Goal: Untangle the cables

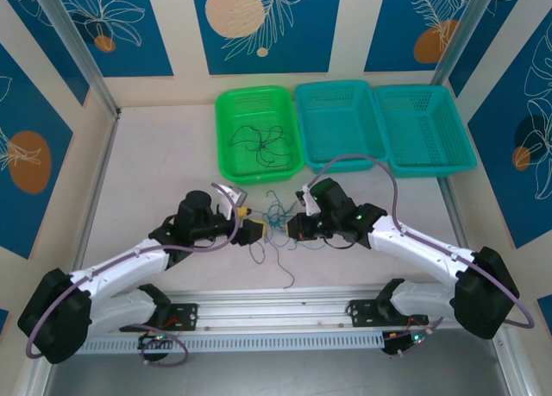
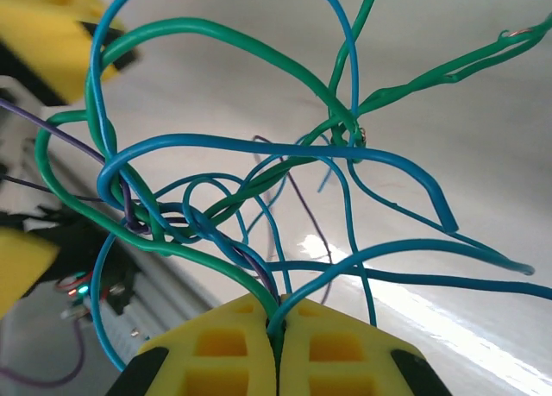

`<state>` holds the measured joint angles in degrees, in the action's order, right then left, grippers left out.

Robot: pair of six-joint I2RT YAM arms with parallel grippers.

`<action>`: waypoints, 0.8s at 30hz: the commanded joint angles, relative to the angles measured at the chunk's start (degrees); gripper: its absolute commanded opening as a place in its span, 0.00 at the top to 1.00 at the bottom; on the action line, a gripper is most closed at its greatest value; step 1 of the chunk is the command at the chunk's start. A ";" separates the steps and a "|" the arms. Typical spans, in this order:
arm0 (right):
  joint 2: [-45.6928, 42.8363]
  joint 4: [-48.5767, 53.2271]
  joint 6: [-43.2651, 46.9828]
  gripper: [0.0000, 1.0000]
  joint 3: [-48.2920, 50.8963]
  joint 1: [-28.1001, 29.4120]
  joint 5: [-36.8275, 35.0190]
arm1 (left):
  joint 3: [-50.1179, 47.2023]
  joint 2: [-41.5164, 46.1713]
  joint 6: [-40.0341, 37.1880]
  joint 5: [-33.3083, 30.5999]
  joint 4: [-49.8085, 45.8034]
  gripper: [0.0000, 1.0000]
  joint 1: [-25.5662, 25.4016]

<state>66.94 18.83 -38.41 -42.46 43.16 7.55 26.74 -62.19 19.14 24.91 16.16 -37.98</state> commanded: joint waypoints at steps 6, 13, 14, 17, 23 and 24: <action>0.73 -4.86 -0.44 1.00 0.63 -0.20 4.82 | -1.82 -1.18 10.12 0.07 17.89 1.00 -1.37; 1.35 -4.30 -0.96 0.67 2.05 1.32 1.46 | -2.69 -1.50 6.73 -1.16 13.45 1.00 -2.41; 0.01 -4.03 -0.70 0.63 1.81 1.31 0.80 | -2.90 -1.89 5.96 -1.41 12.78 1.00 -2.66; -4.48 -4.04 0.93 0.59 1.47 1.49 -1.58 | -3.70 -3.40 5.75 -1.99 13.03 1.00 -2.76; -4.89 -12.91 1.29 0.57 2.22 0.38 -3.40 | -2.72 -5.79 6.05 0.75 14.74 1.00 -3.76; -3.42 -14.40 0.61 0.57 2.08 0.09 -3.13 | -2.50 -5.70 5.83 0.68 14.39 1.00 -3.96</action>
<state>61.01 9.47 -37.82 -40.38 43.86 5.10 23.49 -67.88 26.44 24.01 28.25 -40.88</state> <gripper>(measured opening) 0.428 0.056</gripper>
